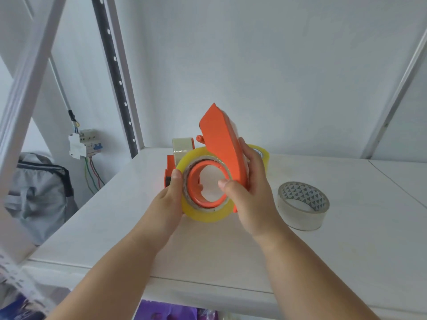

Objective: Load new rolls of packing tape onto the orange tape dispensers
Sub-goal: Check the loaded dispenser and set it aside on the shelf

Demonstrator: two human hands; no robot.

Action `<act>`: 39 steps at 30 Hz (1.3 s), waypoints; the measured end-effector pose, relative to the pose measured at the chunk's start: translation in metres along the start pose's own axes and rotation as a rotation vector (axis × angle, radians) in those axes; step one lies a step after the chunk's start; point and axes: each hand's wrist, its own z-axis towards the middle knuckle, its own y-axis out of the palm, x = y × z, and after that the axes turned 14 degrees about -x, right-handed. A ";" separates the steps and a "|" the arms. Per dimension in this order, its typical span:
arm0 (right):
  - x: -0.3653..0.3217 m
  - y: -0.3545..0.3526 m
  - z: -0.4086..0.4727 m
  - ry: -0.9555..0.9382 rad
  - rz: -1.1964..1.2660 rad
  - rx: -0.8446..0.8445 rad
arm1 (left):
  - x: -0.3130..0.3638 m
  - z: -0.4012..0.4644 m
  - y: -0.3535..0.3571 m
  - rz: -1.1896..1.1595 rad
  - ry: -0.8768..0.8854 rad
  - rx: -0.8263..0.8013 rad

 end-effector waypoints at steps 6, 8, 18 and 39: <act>-0.010 -0.008 -0.001 0.119 -0.097 -0.037 | 0.019 -0.022 -0.015 0.679 0.341 0.339; -0.010 -0.007 -0.001 0.100 -0.193 -0.058 | 0.025 -0.026 -0.016 0.961 0.536 0.395; -0.009 -0.009 -0.003 -0.008 -0.262 -0.209 | 0.026 -0.006 0.007 1.477 0.875 0.299; -0.023 -0.033 0.010 0.188 -0.482 -0.115 | -0.013 0.026 -0.026 1.247 0.792 0.615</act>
